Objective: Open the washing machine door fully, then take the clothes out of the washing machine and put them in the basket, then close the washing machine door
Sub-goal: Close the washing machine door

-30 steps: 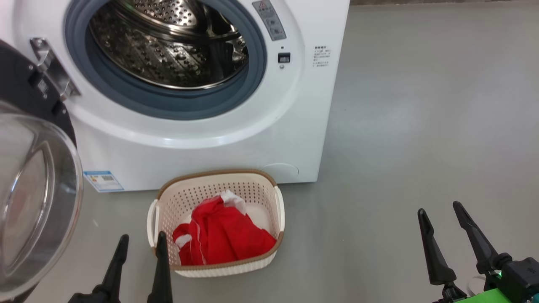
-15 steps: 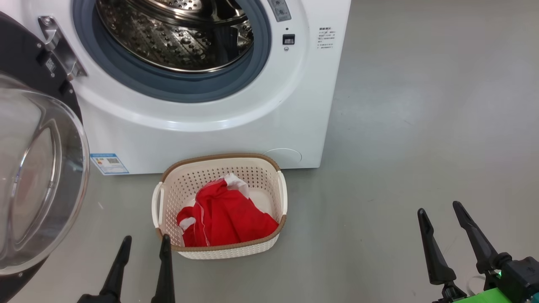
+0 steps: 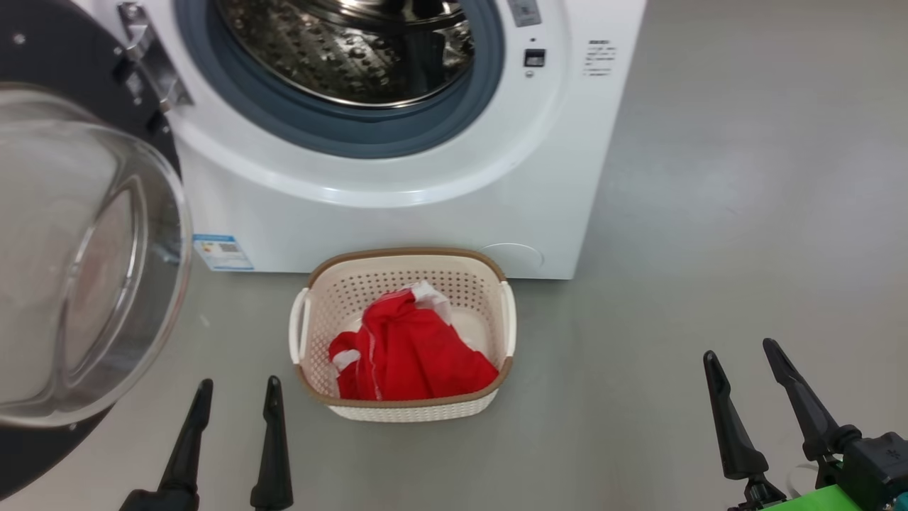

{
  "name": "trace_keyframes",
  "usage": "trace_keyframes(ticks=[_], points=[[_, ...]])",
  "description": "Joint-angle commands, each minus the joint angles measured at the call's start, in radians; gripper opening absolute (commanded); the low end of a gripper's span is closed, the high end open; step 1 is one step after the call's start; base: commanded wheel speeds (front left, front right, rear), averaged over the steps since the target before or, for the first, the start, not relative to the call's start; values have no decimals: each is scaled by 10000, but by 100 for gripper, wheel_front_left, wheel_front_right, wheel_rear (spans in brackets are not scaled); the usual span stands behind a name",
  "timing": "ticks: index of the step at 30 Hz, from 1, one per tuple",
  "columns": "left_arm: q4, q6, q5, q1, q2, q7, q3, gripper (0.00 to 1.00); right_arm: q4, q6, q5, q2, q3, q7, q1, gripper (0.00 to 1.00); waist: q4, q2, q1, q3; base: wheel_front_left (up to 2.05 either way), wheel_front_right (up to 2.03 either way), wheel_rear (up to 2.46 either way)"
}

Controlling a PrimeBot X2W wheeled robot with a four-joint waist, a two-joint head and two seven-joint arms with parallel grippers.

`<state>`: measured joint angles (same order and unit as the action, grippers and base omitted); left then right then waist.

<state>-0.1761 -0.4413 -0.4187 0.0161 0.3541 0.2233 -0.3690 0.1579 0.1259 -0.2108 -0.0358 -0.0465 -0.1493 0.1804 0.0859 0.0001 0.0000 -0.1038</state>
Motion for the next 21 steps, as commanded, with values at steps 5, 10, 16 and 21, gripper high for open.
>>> trace_keyframes(ticks=[5,10,16,21], points=[[-318,-169,180,-370,80,181,458,100,351,48,199,-144,305,60,-441,100,736,-1,0,-55,0,0,0],[-309,-254,239,-301,-11,251,519,100,426,48,257,-144,313,130,-410,100,1362,-1,0,65,0,0,0],[-294,-289,268,-240,-86,293,544,100,543,48,307,-144,368,245,-373,100,2164,-1,0,199,0,0,0],[-281,-317,241,-156,-94,311,623,100,573,48,309,-144,449,297,-331,100,2786,-1,0,291,0,0,0]])
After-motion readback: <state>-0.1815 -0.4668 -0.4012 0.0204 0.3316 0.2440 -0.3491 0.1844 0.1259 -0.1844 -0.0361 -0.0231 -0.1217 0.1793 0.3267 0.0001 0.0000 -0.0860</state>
